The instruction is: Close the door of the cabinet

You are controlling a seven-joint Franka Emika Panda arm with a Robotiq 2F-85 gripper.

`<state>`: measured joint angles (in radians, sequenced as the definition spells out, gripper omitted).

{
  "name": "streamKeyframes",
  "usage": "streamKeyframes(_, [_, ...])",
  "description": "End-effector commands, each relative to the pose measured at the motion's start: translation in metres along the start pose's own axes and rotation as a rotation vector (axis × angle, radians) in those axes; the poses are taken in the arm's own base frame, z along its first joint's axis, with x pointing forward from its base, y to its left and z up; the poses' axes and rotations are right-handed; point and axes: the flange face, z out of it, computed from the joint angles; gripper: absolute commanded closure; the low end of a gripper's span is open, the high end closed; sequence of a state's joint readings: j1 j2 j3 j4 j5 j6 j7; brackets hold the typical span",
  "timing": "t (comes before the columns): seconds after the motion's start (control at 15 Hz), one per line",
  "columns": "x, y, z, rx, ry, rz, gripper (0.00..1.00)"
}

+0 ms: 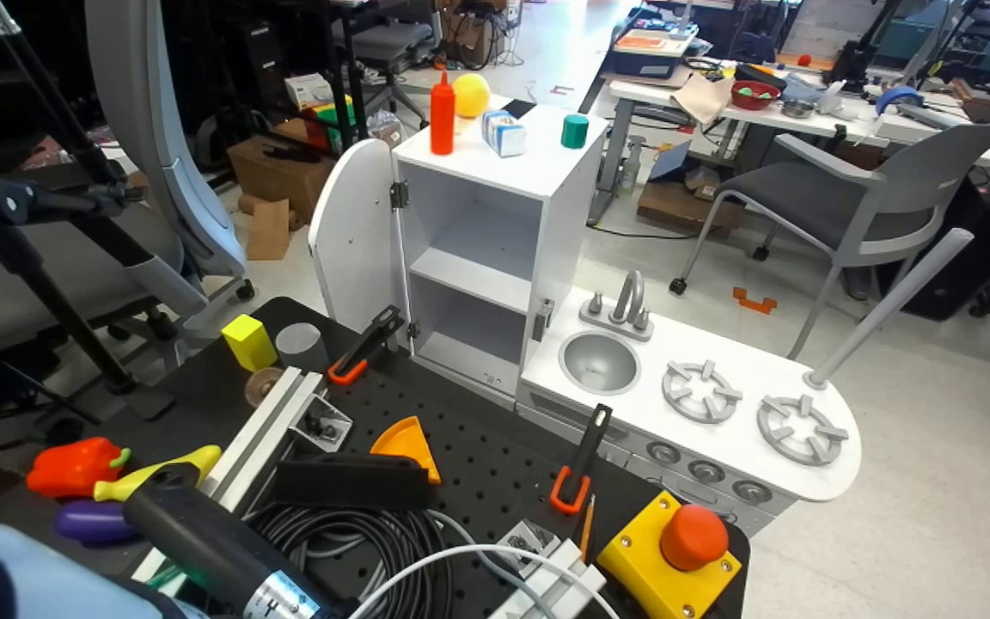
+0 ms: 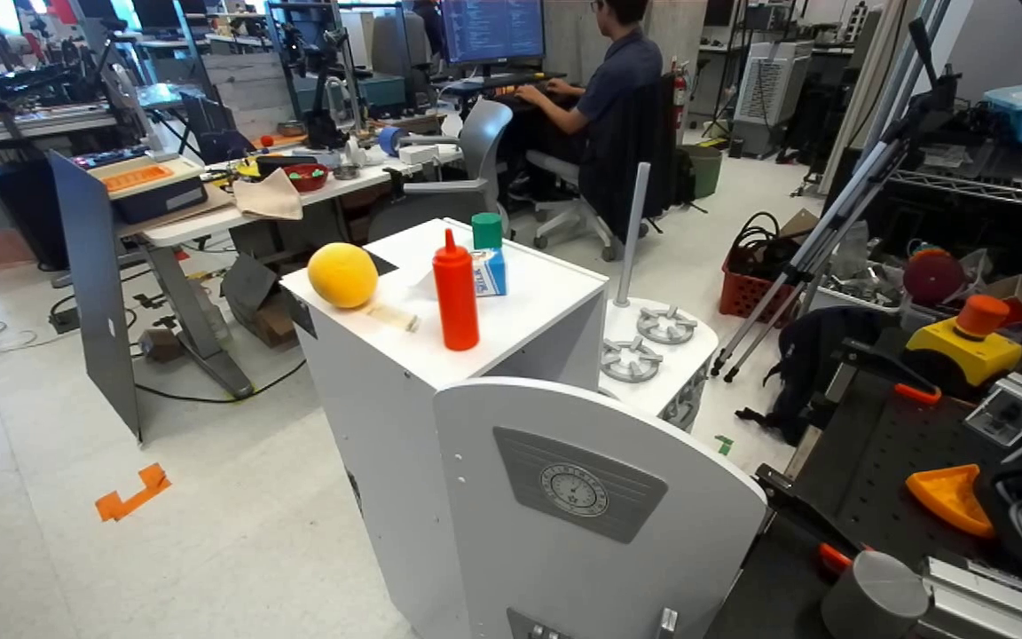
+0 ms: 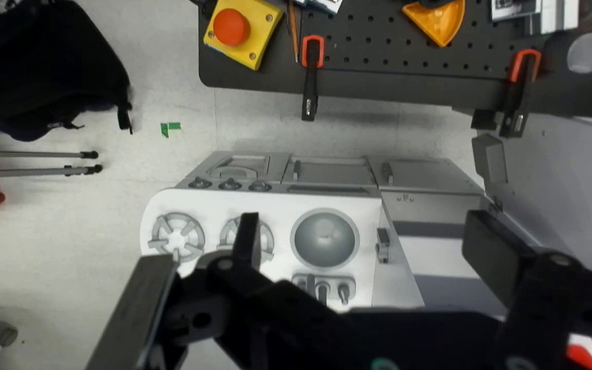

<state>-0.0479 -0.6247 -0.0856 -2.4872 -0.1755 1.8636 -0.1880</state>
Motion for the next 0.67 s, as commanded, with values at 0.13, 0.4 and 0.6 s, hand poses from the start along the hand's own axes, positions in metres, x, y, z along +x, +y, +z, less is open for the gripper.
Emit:
streamKeyframes(0.13, [0.052,-0.058,0.068,-0.115,-0.245,-0.126,0.0])
streamKeyframes(0.4, [0.081,-0.112,0.112,-0.198,-0.396,-0.245,0.0])
streamKeyframes(0.6, [0.088,-0.147,0.137,-0.261,-0.494,-0.317,0.0])
